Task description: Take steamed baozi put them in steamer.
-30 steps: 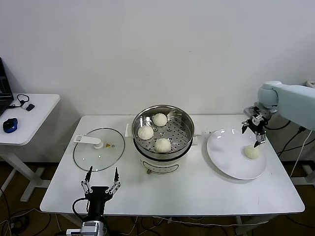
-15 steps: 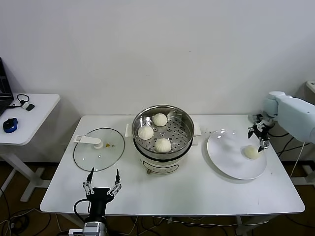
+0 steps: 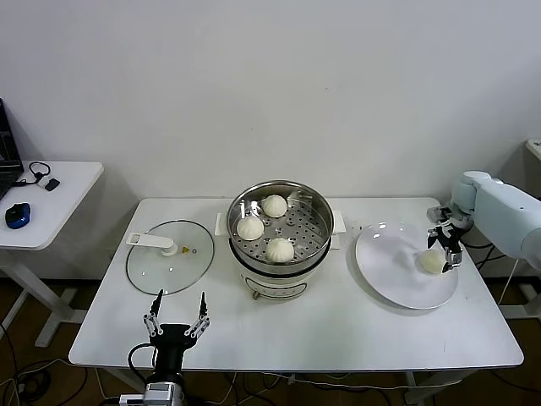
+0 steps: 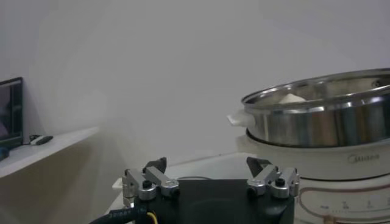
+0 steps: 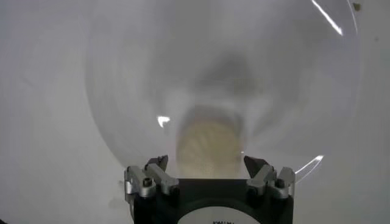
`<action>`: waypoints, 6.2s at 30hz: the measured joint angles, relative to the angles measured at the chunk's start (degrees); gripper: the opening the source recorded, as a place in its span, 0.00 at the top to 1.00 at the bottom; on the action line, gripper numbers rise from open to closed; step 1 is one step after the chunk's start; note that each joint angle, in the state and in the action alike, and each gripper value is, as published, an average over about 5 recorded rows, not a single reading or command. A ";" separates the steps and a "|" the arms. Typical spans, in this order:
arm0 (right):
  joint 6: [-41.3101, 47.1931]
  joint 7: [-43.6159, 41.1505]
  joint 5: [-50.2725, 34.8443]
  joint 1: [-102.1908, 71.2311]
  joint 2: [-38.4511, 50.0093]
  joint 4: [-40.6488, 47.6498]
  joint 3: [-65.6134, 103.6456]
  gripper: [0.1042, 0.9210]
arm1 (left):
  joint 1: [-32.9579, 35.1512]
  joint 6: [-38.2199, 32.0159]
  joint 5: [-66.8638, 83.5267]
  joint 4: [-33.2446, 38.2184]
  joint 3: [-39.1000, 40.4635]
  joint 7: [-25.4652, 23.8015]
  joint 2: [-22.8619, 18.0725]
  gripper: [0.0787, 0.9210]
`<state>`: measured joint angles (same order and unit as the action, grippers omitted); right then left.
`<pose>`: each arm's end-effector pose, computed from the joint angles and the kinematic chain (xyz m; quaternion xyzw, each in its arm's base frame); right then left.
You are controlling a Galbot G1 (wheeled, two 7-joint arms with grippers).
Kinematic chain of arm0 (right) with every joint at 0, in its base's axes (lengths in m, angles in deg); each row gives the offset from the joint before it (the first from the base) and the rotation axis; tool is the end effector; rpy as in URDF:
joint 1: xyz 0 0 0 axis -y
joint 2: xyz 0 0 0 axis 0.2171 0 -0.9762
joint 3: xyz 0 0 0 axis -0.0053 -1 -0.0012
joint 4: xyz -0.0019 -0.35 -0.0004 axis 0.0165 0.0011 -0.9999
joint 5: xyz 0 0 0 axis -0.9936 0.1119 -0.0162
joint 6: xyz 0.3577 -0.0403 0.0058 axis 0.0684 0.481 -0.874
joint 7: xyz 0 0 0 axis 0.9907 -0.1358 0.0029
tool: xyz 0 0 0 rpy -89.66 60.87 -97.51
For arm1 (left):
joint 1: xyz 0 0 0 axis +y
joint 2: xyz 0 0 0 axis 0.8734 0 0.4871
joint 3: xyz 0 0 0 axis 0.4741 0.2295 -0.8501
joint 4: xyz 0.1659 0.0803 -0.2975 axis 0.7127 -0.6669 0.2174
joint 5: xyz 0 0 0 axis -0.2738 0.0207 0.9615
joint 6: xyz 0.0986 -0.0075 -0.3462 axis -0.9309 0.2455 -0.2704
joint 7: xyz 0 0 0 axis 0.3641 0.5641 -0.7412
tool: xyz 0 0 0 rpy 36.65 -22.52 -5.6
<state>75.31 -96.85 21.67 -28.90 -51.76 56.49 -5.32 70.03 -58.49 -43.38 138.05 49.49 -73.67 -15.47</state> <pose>0.5836 -0.2935 -0.2216 0.4950 -0.4590 0.5339 0.5091 0.1228 -0.0220 -0.3410 0.0177 -0.9925 -0.1085 0.0543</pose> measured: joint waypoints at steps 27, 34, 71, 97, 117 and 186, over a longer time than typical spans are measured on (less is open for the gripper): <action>1.05 1.14 0.84 0.68 0.94 -1.67 0.89 0.66 | -0.11 -0.30 0.22 0.47 0.12 0.15 0.00 0.12; 3.47 1.53 -4.41 8.78 3.38 -10.30 -7.33 0.66 | -0.25 -0.29 0.73 0.99 0.47 -0.02 0.00 0.12; 25.24 13.43 -41.97 44.75 -12.94 -47.75 -31.89 0.58 | -1.58 1.05 4.15 4.12 0.06 -1.19 0.00 0.12; 28.27 17.52 -37.25 31.22 -16.53 -41.74 -27.28 0.52 | -1.75 0.75 4.56 3.12 -0.85 -1.11 0.00 0.12; 27.91 15.93 -42.02 36.22 -13.29 -44.31 -28.47 0.12 | -0.87 0.90 4.27 4.87 -0.70 -1.18 0.00 0.12; -0.22 59.47 -22.17 -105.32 -16.81 -88.99 114.43 0.12 | 1.37 -1.57 1.11 4.52 -0.15 -0.49 0.00 0.12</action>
<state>75.10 -37.38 -0.50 -134.22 -68.57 -32.50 109.11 71.39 -60.06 -42.27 142.57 49.34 -74.16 -15.47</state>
